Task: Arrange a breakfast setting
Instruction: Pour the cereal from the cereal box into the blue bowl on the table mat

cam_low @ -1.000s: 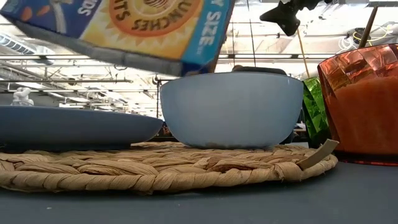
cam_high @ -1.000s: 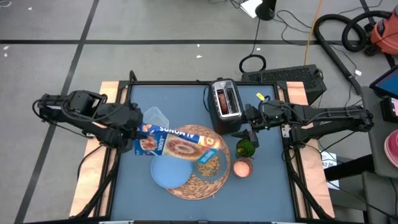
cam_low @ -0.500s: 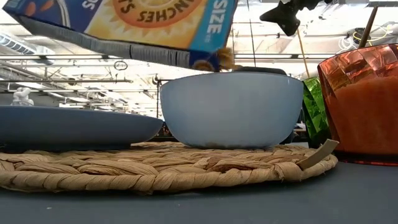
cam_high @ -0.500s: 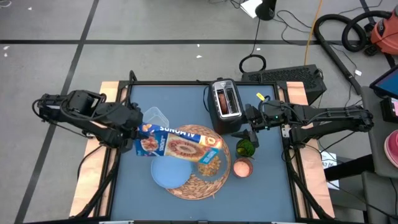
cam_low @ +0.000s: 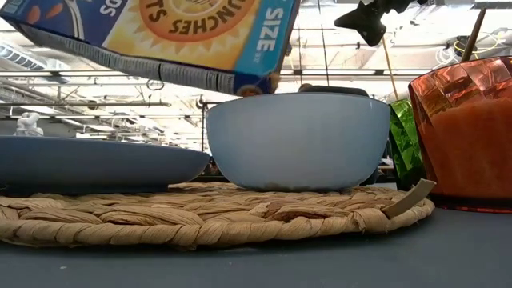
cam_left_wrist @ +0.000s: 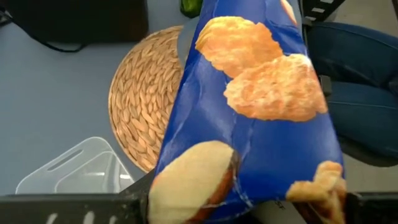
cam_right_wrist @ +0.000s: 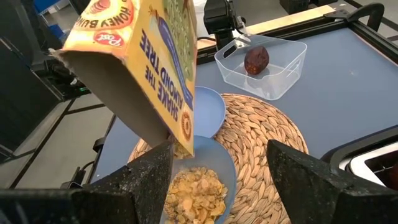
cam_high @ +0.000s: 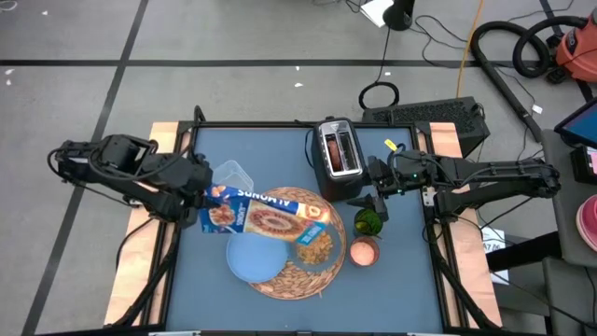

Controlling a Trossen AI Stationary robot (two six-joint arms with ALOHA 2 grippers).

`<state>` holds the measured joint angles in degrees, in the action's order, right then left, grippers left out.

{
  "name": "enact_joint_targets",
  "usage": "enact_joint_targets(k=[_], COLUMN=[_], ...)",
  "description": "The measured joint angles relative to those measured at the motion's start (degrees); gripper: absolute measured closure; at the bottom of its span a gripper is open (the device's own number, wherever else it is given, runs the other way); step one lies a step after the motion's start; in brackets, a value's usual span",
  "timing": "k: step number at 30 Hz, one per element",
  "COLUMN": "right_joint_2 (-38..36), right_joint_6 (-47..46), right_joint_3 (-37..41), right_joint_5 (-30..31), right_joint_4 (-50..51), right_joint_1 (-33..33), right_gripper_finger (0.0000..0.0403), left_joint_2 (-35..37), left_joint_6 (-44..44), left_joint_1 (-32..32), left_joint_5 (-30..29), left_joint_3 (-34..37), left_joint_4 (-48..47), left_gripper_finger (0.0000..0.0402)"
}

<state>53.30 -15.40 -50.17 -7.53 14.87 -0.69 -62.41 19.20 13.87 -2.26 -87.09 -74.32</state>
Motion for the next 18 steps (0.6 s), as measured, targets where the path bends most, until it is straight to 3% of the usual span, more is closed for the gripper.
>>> enact_joint_targets(k=[18], right_joint_2=[0.0], right_joint_6=[0.0], right_joint_3=[0.0], right_joint_5=[0.0], right_joint_4=[0.0], right_joint_1=[0.0], right_gripper_finger=[0.0149], left_joint_2=[6.6], left_joint_6=[-1.4], left_joint_1=[0.0], left_joint_5=[-3.0], left_joint_3=[0.0], left_joint_4=[2.9], left_gripper_finger=[0.0276])
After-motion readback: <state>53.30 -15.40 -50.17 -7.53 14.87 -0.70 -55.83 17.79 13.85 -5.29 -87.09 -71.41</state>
